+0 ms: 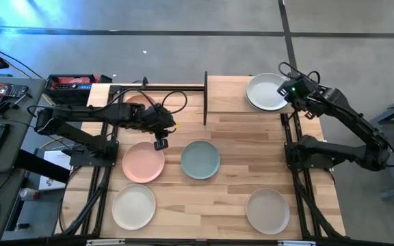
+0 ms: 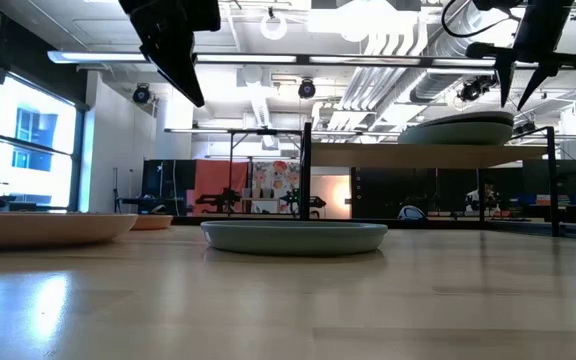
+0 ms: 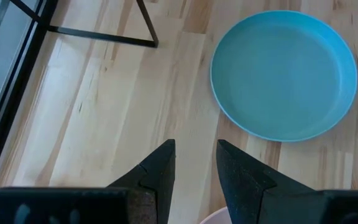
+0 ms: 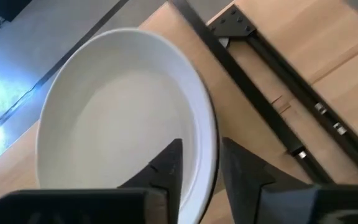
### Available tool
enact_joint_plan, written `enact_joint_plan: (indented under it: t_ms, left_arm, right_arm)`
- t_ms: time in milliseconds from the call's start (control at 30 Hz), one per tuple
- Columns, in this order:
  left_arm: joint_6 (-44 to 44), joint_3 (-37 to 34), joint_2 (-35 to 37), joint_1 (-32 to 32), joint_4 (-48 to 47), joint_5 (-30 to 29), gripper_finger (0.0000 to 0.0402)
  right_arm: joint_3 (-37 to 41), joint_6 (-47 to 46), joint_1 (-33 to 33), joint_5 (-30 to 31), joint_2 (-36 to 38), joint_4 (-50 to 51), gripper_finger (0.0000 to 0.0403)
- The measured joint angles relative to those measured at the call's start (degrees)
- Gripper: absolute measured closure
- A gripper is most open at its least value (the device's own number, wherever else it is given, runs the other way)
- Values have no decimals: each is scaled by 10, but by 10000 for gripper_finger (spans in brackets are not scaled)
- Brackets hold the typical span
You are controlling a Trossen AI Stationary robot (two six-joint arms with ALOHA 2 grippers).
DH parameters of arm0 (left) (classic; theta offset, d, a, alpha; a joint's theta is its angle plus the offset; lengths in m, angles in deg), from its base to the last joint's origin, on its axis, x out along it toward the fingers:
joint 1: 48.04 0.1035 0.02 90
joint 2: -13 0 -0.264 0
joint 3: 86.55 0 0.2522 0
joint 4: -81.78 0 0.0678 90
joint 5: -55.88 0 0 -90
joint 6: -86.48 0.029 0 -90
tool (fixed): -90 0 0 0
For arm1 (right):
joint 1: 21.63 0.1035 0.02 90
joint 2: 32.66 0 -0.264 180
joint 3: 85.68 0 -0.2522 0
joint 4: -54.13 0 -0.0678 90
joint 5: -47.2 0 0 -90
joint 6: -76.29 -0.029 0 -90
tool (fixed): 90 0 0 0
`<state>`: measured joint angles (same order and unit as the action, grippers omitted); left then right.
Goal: Place and stack plates onto a shelf
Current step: Stack the light orange plate on top of the white stacked plates on the shelf
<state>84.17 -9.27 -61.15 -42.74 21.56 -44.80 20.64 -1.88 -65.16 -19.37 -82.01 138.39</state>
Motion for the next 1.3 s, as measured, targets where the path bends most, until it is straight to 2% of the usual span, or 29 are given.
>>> enact_joint_plan:
  t_ms: [200,333,600,733,900,1100,1300]
  left_arm:
    - [0,0,0,0,0,0,296]
    - [-12,0,0,0,-3,0,296]
    - [-111,0,0,0,-90,0,296]
    - [-211,0,0,-1,-133,7,296]
    - [-345,0,0,-7,-140,61,296]
    - [-474,0,-9,-44,-138,62,296]
    - [-574,0,-47,-95,-135,57,296]
  right_arm:
    - [0,2,0,-50,15,-13,300]
    - [0,38,1,-97,25,-31,300]
    - [0,141,3,-230,25,-119,300]
    - [0,169,24,-276,25,-170,300]
    - [0,191,58,-293,25,-212,300]
    - [0,208,92,-293,25,-243,300]
    - [0,249,112,-296,25,-254,300]
